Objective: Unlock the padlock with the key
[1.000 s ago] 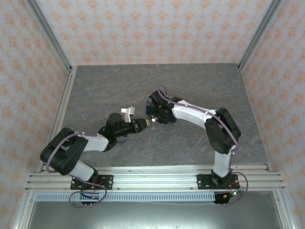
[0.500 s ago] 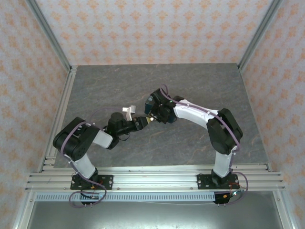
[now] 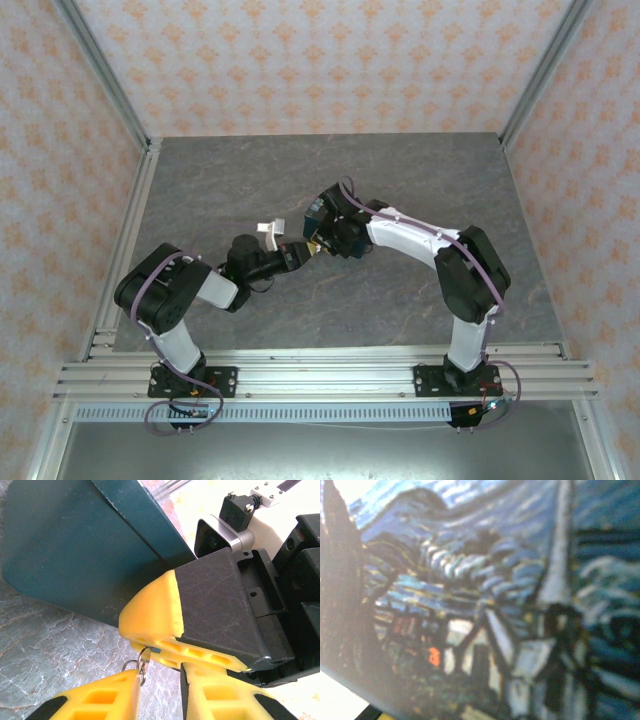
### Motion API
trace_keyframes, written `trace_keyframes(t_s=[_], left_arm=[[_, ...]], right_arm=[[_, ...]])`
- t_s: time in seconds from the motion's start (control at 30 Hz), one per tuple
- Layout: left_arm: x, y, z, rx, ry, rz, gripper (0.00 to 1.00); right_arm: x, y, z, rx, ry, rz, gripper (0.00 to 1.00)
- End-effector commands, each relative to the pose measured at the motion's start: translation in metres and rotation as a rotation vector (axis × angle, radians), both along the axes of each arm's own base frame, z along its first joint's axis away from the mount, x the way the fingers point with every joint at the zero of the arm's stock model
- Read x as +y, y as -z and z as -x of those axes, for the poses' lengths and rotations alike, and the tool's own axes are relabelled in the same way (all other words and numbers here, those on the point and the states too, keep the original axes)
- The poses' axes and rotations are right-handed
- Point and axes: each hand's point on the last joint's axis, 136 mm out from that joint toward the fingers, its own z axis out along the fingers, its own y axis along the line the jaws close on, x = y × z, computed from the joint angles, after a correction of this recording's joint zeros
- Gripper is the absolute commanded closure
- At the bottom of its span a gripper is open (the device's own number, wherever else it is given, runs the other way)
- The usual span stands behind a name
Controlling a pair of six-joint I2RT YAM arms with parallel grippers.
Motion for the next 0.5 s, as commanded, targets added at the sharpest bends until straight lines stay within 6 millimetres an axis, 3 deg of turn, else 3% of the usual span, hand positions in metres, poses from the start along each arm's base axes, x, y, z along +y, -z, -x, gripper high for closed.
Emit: trace_keyframes(t_s=[0.0, 0.47], left_arm=[[0.0006, -0.0064, -0.0058, -0.047, -0.012, 0.01, 0.72], [-0.0056, -0.0096, -0.0136, -0.058, 0.001, 0.026, 0.72]], right_arm=[[0.0041, -0.0193, -0.0061, -0.034, 0.011, -0.055, 1.0], [0.0077, -0.0213, -0.0067, -0.009, 0.014, -0.106, 1.0]])
